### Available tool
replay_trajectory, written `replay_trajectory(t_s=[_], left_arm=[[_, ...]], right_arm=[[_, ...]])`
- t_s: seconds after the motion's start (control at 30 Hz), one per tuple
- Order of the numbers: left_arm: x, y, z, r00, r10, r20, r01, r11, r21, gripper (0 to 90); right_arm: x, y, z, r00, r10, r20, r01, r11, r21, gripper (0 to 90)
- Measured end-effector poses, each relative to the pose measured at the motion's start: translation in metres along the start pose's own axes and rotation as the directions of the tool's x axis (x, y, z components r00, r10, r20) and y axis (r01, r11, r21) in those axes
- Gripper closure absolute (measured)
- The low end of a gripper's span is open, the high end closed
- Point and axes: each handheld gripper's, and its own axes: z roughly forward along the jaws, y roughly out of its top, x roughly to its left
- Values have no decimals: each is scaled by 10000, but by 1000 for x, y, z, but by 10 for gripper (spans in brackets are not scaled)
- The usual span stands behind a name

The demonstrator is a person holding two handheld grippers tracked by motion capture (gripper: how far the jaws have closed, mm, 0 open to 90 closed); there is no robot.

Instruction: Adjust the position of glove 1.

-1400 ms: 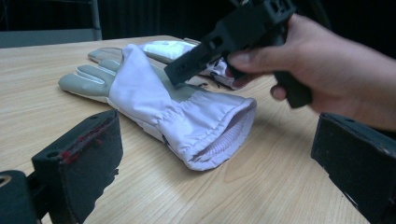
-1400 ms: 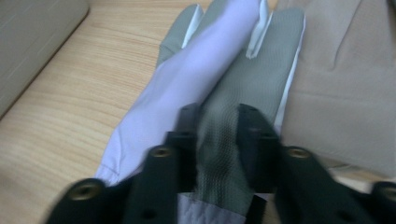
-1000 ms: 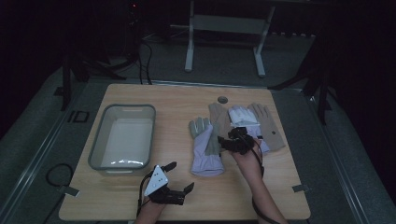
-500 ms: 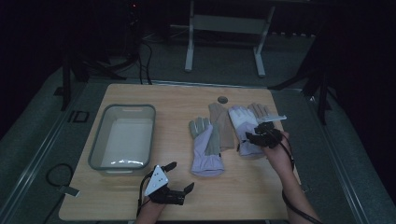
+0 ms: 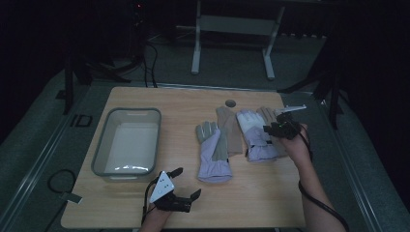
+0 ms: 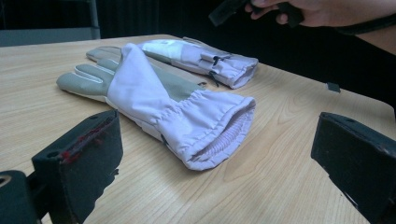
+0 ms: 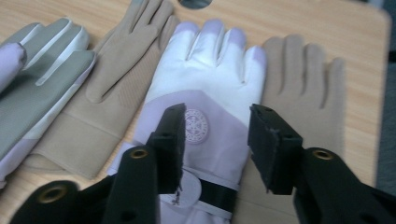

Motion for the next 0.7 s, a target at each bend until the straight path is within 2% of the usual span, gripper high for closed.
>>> replay_trajectory(t_s=[0.07,0.4,0.47,0.5,0.53,0.57,0.63,0.7], left_arm=[[0,0,0,10000,12,14,-12,10000,13,22],[0,0,0,10000,-3,66,3,10000,31,22],[1,0,1,10000,-44,60,44,10000,34,22],[1,0,1,10000,-44,60,44,10000,34,22],[0,0,1,10000,-28,69,28,10000,26,22],[0,0,1,10000,-27,69,27,10000,28,22],[0,0,1,10000,-18,89,18,10000,35,22],[0,0,1,10000,-16,75,16,10000,41,22]], right_arm=[[0,0,12,9996,-18,-264,23,9998,204,556],[2,-6,54,9972,-287,-693,368,9922,1191,472],[0,-11,62,9964,-178,-825,292,9898,1395,483],[-1,-14,65,9959,-147,-892,270,9900,1384,518],[-3,-18,66,9924,52,-1226,97,9926,1210,599],[-3,-19,66,9911,50,-1333,100,9937,1118,615],[-1,-21,65,9923,40,-1241,91,9944,1049,647],[2,-22,64,9933,197,-1137,-86,9952,974,715]])
